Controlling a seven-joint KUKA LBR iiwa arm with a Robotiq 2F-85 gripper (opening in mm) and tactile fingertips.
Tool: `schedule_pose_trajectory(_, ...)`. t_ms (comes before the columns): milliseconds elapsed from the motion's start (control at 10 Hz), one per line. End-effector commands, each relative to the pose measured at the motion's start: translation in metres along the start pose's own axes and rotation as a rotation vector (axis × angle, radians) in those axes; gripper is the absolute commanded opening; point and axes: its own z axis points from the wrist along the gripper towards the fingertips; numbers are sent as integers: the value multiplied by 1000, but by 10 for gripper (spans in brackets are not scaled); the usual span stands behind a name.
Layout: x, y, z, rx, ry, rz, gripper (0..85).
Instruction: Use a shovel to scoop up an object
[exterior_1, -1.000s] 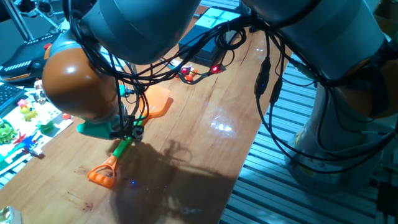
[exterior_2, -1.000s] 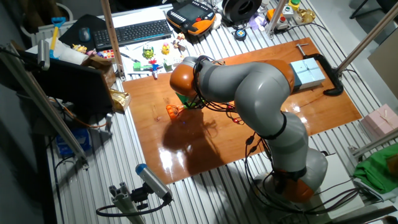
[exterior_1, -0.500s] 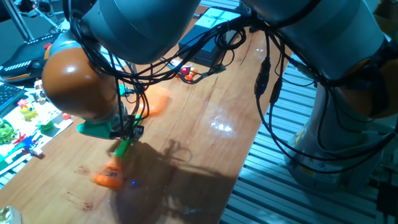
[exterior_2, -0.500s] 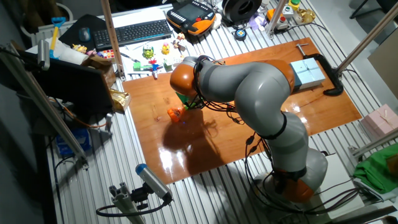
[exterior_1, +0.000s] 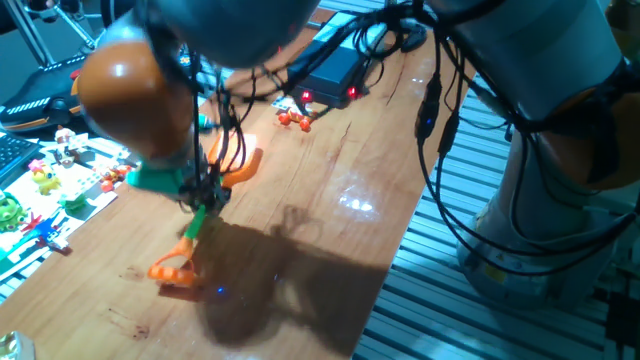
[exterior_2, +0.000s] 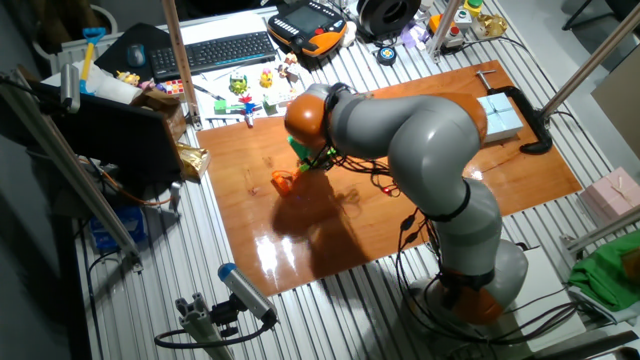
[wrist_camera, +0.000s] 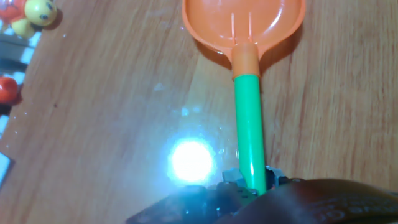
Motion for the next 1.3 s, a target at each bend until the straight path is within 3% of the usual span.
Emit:
schedule_pose_trajectory(0,-4,1,-5,-1,10,5,7)
schedule_pose_trajectory(300,-17,1,-15,-16,52,34,7)
schedule_pose_trajectory(600,-38,-8,-24,-4,141,5,7)
schedule_pose_trajectory(1200,-60,-39,-33,3,183,8,7)
